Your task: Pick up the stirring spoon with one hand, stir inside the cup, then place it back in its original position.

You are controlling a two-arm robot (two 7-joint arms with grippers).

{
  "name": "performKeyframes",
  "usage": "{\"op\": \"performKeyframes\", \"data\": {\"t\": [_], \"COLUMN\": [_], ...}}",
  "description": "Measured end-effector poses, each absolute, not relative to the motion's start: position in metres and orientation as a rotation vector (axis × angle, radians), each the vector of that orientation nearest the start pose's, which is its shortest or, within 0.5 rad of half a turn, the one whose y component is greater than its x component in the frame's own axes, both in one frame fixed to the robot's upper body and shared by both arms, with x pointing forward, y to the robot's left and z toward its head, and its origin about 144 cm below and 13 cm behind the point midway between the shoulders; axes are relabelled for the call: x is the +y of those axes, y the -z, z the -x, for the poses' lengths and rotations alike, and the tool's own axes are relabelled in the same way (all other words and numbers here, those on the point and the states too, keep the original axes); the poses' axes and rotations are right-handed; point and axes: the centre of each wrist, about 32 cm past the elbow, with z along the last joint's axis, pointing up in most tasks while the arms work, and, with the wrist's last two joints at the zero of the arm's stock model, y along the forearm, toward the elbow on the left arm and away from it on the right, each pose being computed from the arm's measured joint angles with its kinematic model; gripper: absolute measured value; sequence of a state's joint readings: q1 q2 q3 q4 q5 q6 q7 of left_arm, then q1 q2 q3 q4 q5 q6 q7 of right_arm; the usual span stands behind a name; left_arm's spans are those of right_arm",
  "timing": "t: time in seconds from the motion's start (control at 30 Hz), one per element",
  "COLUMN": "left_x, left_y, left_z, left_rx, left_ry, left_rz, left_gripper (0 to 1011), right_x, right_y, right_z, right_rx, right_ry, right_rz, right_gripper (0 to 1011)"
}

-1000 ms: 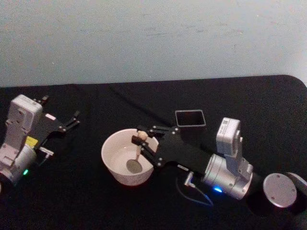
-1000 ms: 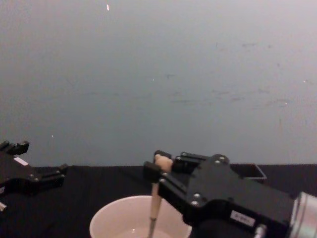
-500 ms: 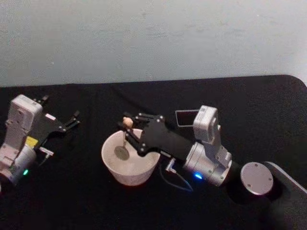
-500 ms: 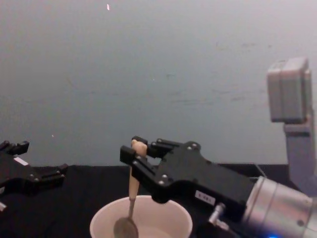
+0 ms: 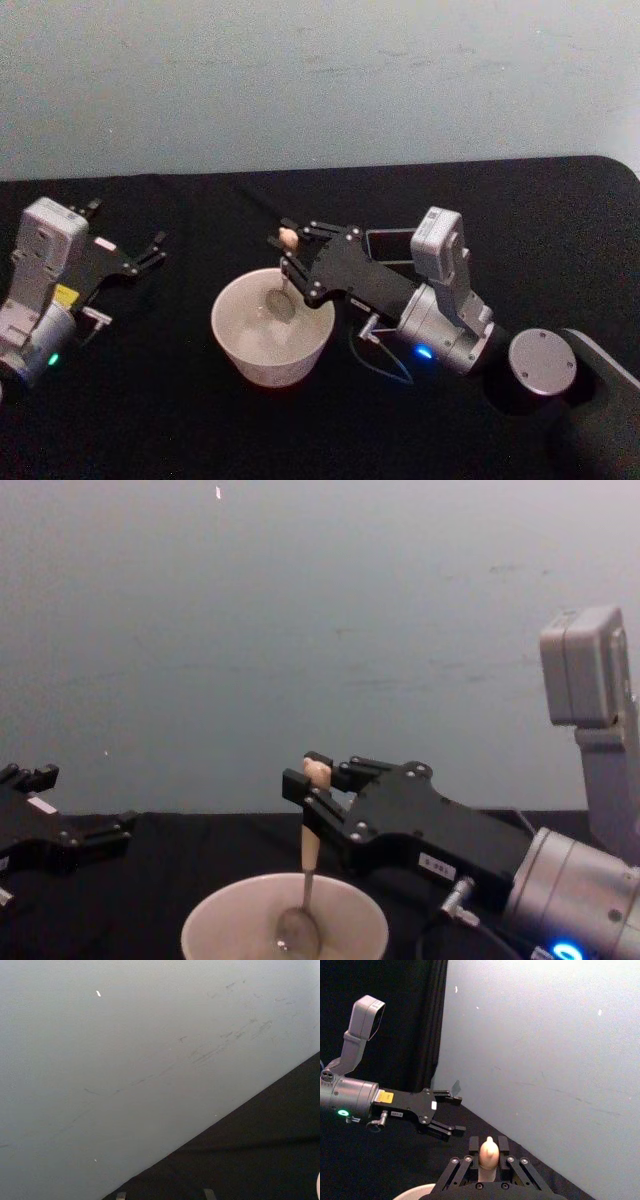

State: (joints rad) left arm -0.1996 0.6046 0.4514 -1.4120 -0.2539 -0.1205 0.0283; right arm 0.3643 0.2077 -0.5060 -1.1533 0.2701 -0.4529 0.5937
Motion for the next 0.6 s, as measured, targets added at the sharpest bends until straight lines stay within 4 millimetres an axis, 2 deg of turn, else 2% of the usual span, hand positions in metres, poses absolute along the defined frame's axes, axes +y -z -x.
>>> {"op": "performKeyframes", "data": {"t": [0.43,0.6], "left_x": [0.310,0.310], "left_y": [-1.140,-1.140], "left_z": [-0.489,-0.489], "left_rx": [-0.285,-0.285], "left_ry": [-1.248,-1.248], "left_rz": [-0.304,-0.304], "left_gripper": [1002,1001], "right_x": [-0.178,-0.185], "right_y": [-1.126,-1.142], "right_z": [-0.530,-0.528], "right_rx": [-0.273,-0.297], "right_ry": [0.571,0.554], "right_rz": [-0.136,-0.183], "right_gripper": [214,214]}}
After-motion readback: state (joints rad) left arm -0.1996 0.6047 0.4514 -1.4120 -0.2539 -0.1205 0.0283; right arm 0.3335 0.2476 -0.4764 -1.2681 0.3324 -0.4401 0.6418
